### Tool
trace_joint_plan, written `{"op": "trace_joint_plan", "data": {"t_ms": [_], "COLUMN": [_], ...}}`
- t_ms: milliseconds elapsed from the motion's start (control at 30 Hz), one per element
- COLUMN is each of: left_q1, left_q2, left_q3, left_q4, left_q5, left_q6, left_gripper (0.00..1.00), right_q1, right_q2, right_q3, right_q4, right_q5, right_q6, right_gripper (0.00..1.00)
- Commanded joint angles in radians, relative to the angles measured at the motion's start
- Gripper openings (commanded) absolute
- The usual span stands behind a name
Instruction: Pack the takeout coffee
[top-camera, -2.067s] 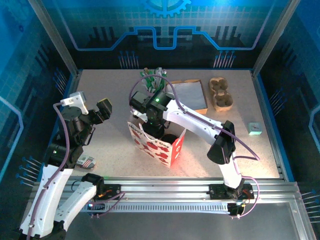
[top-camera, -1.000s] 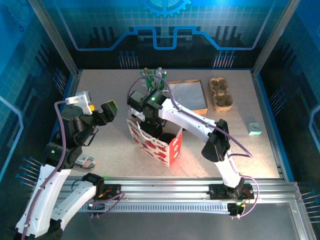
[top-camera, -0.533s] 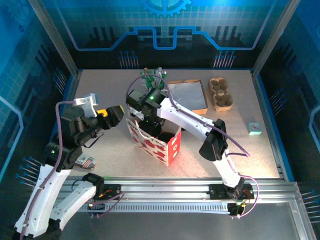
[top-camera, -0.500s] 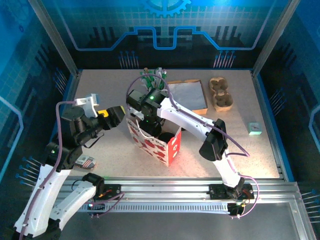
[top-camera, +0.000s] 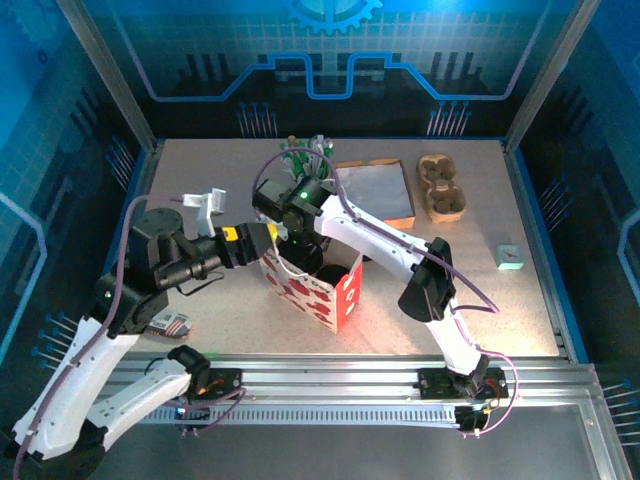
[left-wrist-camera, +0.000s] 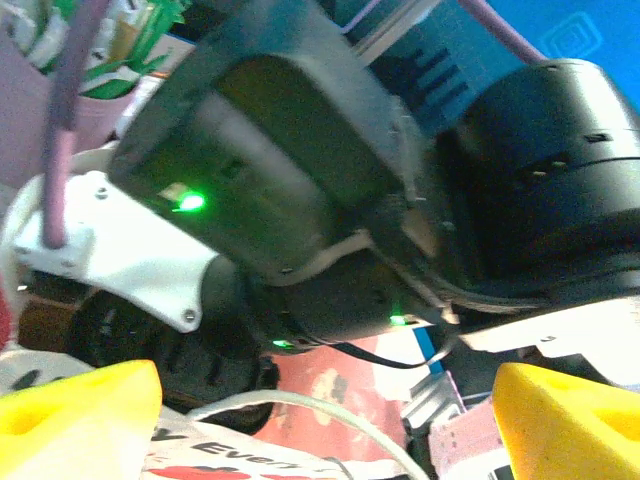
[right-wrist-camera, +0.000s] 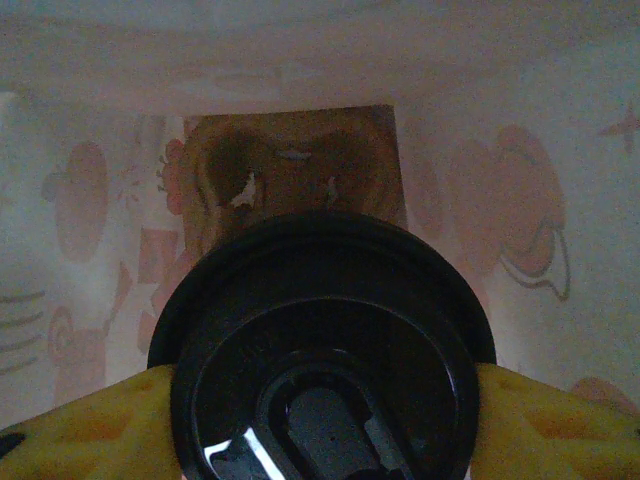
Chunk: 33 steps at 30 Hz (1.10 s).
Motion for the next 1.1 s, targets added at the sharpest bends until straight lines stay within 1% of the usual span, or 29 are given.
{"op": "trace_joint_plan", "data": {"t_ms": [0, 100, 233, 400, 600, 833, 1067], "left_q1": [-0.044, -0.088, -0.119, -0.131, -0.14, -0.157, -0.168], "left_q2": [0.017, 0.034, 0.055, 0.073, 0.092, 0.103, 0.096], "left_q3": [0.044, 0.066, 0.082, 0.096, 0.109, 0.12, 0.133], "left_q4": [-0.032, -0.063, -0.109, -0.161, -0.168, -0.16, -0.172], "left_q5": [0.018, -0.023, -0.056, -0.093, -0.1, -0.103, -0.106], "left_q6": [-0.002, 0.019, 0.04, 0.063, 0.071, 0.073, 0.07], "left_gripper": [0.83, 0.8, 0.76, 0.63, 0.53, 0.36, 0.11], "right_q1": [-0.017, -0.017, -0.017, -0.018, -0.019, -0.017, -0.017], "right_q2": [0.042, 0.042, 0.043, 0.044, 0.046, 0.049, 0.052], "right_q3": [-0.005, -0.008, -0.007, -0.002, -0.005, -0.005, -0.004], "right_q4": [-0.008, -0.004, -0.002, -0.005, -0.005, -0.002, -0.002], "right_q5": [0.016, 0.013, 0.015, 0.013, 0.011, 0.013, 0.016], "right_q6": [0.006, 0.007, 0.008, 0.007, 0.009, 0.009, 0.009], "right_gripper": [0.48, 0.48, 0.48, 0.48, 0.48, 0.48, 0.48]}}
